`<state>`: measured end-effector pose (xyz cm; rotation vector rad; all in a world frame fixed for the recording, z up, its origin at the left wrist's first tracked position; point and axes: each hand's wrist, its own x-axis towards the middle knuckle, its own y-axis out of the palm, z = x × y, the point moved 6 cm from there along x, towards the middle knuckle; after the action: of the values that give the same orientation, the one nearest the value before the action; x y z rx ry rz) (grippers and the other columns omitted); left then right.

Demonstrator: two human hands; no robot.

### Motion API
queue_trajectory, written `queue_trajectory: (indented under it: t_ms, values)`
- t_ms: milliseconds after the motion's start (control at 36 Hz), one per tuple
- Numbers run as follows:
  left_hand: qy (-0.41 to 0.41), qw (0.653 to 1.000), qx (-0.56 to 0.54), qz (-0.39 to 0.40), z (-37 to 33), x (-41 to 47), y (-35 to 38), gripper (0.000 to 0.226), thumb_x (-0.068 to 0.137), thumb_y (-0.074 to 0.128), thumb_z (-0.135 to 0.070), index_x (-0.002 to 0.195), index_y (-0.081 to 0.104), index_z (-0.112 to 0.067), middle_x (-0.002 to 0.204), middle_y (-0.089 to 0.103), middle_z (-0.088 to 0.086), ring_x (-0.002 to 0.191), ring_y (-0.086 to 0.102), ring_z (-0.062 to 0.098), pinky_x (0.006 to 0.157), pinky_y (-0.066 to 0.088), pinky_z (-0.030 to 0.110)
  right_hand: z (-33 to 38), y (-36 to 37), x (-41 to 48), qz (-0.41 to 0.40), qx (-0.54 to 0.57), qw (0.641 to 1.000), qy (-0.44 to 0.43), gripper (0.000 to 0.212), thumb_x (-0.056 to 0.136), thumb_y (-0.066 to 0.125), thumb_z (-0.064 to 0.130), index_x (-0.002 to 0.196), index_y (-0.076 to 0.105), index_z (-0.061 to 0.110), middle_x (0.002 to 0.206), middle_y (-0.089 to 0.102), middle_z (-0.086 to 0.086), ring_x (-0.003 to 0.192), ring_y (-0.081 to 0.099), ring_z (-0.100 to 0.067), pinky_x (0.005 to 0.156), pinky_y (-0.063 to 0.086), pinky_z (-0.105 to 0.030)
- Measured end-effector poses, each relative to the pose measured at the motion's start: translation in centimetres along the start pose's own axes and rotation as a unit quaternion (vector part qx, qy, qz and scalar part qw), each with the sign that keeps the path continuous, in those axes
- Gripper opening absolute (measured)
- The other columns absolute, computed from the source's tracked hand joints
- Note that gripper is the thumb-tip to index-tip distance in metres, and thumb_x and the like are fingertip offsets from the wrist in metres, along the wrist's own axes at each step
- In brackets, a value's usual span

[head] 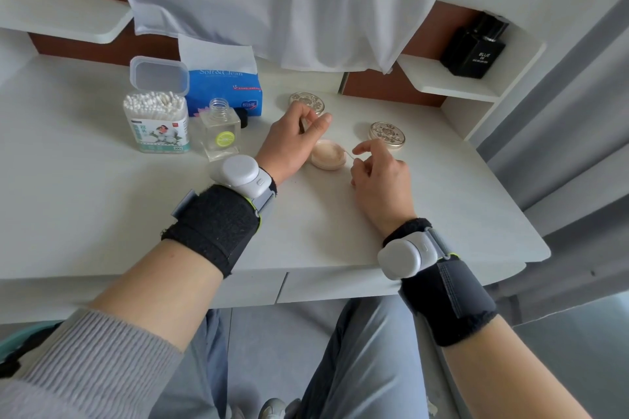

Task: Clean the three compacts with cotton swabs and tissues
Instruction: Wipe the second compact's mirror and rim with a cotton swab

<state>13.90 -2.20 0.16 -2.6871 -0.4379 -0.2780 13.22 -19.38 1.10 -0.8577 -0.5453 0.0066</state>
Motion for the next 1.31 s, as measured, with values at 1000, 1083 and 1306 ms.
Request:
queue_trajectory:
  t_ms: [1000,1083,1306]
  values:
    - [-0.027,0.991,-0.131,0.008,-0.1,0.0,0.0,0.025,0.101,0.043,-0.03,0.101,0.059,-0.012,0.107,0.062,0.001,0.102,0.064,0.021,0.082,0.051,0.029,-2.4,-1.1,-0.2,-0.012,0.063,0.99,0.123,0.028,0.092,0.042,0.002,0.098,0.067,0.013,0.082,0.061,0.002,0.081,0.055,-0.015,0.07,0.034,-0.017]
    - [-0.021,0.99,-0.137,0.004,-0.1,0.2,0.1,0.026,0.102,0.041,-0.029,0.104,0.06,-0.011,0.108,0.062,0.001,0.101,0.063,0.021,0.08,0.05,0.024,-2.4,-1.0,-0.2,-0.008,0.07,0.99,0.126,0.028,0.092,0.042,0.003,0.098,0.067,0.013,0.081,0.06,0.003,0.081,0.056,-0.015,0.071,0.036,-0.019]
    - [-0.005,0.991,-0.133,0.0,-0.2,0.1,0.2,0.024,0.102,0.041,-0.029,0.099,0.06,-0.014,0.099,0.064,0.0,0.097,0.063,0.02,0.079,0.05,0.023,-2.3,-0.9,-0.4,0.006,0.06,0.99,0.13,0.03,0.092,0.04,0.001,0.099,0.067,0.011,0.086,0.063,-0.002,0.087,0.055,-0.018,0.072,0.034,-0.02]
